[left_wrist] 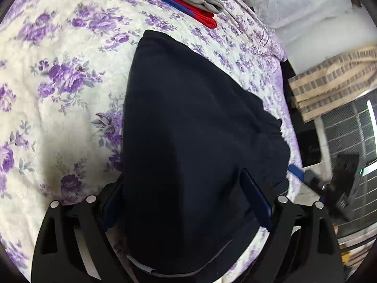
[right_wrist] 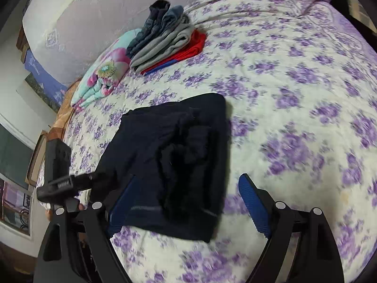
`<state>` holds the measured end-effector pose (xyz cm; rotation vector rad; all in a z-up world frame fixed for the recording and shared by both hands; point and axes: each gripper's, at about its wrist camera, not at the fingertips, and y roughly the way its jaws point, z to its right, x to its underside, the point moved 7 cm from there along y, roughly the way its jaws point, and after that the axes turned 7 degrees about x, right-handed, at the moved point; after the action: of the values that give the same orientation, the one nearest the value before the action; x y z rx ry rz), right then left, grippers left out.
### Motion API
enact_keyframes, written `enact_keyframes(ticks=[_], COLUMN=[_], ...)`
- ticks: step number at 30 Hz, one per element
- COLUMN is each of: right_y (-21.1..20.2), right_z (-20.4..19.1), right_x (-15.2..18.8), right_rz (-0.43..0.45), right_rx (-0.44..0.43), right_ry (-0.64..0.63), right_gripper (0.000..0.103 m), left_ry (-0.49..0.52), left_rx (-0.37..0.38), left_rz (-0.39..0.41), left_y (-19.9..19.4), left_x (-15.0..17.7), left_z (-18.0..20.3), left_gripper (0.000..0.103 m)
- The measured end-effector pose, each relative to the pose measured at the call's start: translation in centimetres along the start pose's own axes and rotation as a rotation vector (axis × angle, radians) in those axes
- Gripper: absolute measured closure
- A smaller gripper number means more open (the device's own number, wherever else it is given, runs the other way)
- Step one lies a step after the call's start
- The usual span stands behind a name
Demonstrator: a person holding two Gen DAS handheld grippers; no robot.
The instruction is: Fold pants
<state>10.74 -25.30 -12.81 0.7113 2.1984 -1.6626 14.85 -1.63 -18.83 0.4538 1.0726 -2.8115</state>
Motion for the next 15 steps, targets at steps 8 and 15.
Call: enact_keyframes(ticks=[8, 15], right_y=[3.8, 5.9], right_z=[-1.6, -0.2], right_x=[0.1, 1.6], right_rz=[-0.084, -0.188], right_rx=[0.039, -0.028], right_ry=[-0.022, 0.060], right_gripper=[0.015, 0.005], left_ry=[0.032, 0.032], left_rx=[-0.012, 0.006], left_rz=[-0.018, -0.028], left_y=[0.5, 0.6], left_x=[0.5, 0.3], left_z=[-0.3, -0.1], left_gripper=[0.016, 0.016])
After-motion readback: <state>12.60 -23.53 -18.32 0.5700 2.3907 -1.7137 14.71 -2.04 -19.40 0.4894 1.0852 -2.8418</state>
